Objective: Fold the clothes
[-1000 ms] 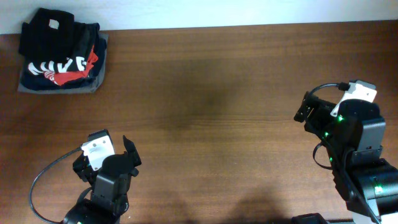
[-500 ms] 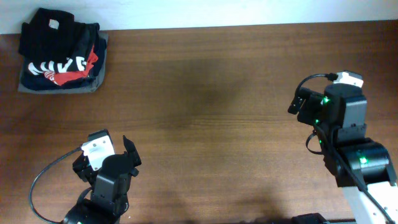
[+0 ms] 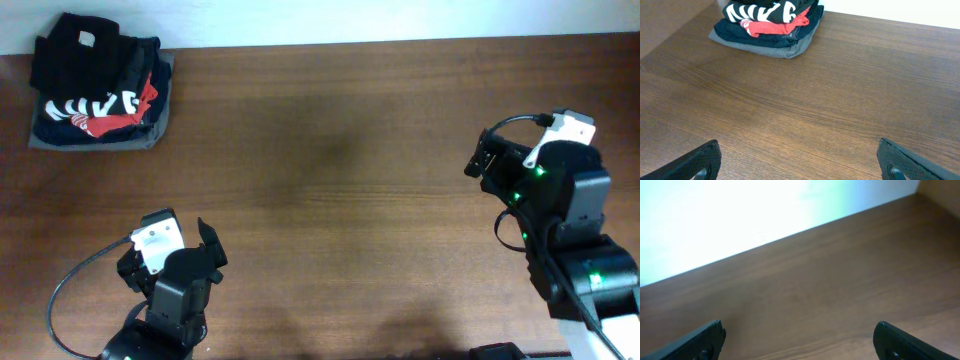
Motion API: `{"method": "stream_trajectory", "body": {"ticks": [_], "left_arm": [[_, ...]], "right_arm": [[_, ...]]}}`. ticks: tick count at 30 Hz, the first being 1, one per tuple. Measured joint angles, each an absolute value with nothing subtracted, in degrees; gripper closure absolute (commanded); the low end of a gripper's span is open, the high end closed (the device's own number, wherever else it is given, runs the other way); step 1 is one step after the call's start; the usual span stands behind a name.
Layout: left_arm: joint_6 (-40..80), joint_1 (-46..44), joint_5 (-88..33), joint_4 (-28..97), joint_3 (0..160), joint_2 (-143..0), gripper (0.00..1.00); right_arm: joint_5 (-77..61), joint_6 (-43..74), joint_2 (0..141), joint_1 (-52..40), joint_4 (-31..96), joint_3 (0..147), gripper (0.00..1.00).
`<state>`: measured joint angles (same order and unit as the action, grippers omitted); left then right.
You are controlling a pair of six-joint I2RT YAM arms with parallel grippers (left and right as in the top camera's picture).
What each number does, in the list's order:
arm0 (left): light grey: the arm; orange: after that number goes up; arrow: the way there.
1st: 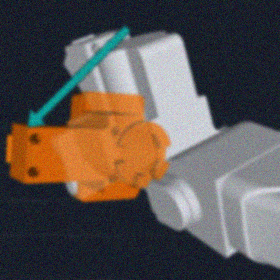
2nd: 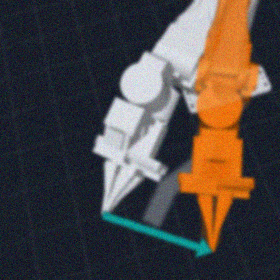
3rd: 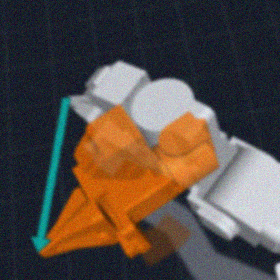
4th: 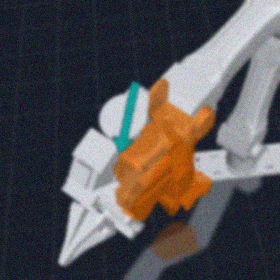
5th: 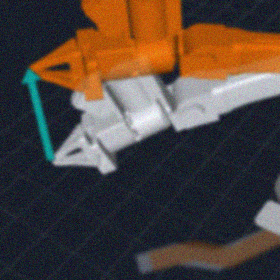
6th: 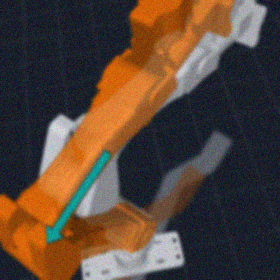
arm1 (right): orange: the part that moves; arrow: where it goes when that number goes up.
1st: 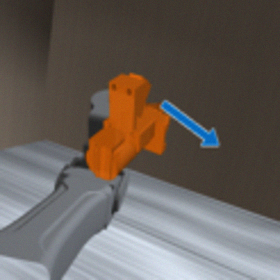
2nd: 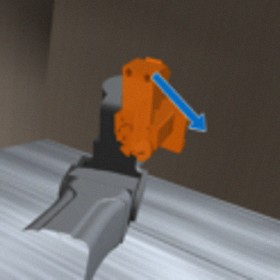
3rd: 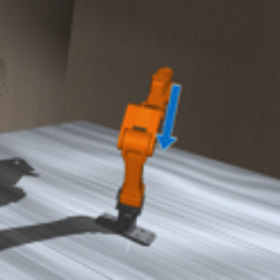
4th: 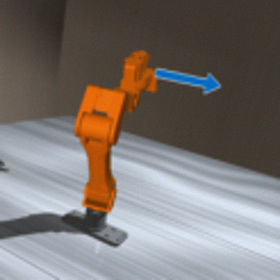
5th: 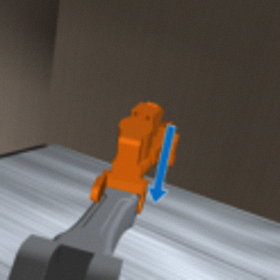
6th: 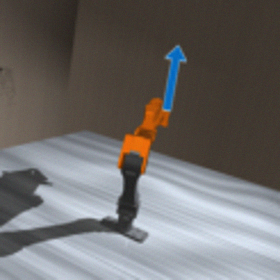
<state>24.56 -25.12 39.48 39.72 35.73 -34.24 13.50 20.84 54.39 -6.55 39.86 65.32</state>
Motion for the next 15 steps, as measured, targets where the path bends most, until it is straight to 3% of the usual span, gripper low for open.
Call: {"method": "stream_trajectory", "body": {"ticks": [15], "left_arm": [[24.6,-25.1,39.5,39.7,35.7,-34.2,0.01]], "right_arm": [[2.0,20.9,54.3,-6.5,40.1,65.3,0.01]]}}
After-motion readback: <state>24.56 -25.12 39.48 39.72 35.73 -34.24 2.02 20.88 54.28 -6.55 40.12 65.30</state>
